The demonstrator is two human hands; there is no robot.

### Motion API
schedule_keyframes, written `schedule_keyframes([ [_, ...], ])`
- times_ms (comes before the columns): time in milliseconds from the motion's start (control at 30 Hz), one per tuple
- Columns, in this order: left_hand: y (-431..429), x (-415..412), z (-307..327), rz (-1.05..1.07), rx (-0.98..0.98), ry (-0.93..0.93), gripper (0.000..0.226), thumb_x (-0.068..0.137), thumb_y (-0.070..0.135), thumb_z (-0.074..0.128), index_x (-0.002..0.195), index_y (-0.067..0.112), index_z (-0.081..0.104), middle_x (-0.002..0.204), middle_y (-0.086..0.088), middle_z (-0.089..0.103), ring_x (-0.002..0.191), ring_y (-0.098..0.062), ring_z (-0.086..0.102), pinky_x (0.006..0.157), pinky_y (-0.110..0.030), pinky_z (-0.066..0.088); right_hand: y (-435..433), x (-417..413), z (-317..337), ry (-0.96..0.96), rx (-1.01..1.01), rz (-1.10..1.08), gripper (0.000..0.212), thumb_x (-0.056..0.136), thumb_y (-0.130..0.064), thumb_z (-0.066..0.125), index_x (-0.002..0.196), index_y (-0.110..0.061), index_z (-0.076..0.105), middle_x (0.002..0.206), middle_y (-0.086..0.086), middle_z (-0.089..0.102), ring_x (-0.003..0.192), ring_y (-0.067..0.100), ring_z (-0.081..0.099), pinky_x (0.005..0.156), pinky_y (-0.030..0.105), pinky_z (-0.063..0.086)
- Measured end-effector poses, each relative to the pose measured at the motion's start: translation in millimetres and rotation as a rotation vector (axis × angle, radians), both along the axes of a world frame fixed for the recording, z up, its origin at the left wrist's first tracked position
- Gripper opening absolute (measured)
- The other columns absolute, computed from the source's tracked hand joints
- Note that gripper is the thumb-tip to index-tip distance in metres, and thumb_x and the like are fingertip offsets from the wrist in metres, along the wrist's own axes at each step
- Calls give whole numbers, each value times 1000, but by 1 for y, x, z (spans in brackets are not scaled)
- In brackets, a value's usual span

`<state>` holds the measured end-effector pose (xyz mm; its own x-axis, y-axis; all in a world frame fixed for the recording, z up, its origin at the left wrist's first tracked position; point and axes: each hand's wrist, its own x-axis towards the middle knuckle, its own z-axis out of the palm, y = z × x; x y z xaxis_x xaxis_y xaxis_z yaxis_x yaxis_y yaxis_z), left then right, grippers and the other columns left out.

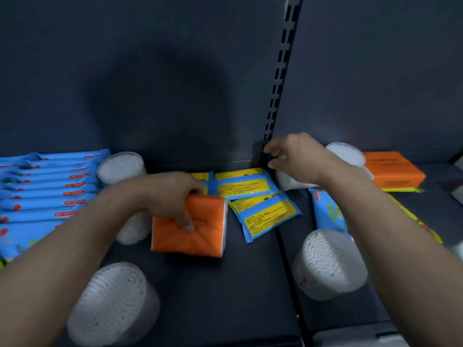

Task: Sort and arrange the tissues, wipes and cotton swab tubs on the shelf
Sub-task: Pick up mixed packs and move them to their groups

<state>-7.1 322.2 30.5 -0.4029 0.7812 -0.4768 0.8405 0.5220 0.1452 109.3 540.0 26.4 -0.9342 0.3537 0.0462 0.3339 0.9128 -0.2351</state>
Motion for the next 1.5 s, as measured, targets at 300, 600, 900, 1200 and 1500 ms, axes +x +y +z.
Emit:
schedule_keyframes([
  [300, 34, 67, 55, 191, 724, -40, 42, 61, 34, 82, 94, 26, 57, 84, 10, 60, 73, -4, 56, 58, -20, 43, 49, 73, 30, 94, 93, -99, 41, 83, -24, 65, 123, -17, 59, 124, 9, 61, 116, 29, 55, 97, 36, 45],
  [600, 106, 119, 77, -49, 700, -110, 39, 59, 32, 84, 89, 27, 58, 79, 9, 60, 71, -4, 57, 57, -22, 41, 107, 186, 40, -12, 149, -399, 46, 80, -19, 66, 124, -13, 58, 126, 14, 60, 117, 31, 54, 95, 36, 44],
  [900, 170, 153, 67, 27, 642, -96, 38, 62, 35, 81, 91, 30, 57, 83, 12, 60, 73, -5, 58, 58, -21, 44, 189, 179, 12, -188, 39, -241, 72, 78, -39, 71, 140, -19, 41, 140, 11, 44, 129, 31, 40, 106, 40, 37],
  [1200, 194, 182, 49, 347, 652, -9, 36, 63, 29, 82, 90, 29, 58, 80, 9, 62, 70, -4, 58, 58, -20, 44, 237, 138, -16, -372, -93, -6, 94, 74, -49, 71, 149, -20, 20, 150, 7, 28, 138, 28, 26, 112, 40, 30],
  [1500, 183, 209, 44, 456, 692, 7, 34, 62, 31, 82, 86, 29, 58, 77, 8, 62, 69, -3, 58, 57, -21, 44, 224, 145, -17, -328, -93, -5, 97, 63, -41, 83, 135, -9, 28, 135, 11, 39, 123, 31, 41, 98, 42, 40],
])
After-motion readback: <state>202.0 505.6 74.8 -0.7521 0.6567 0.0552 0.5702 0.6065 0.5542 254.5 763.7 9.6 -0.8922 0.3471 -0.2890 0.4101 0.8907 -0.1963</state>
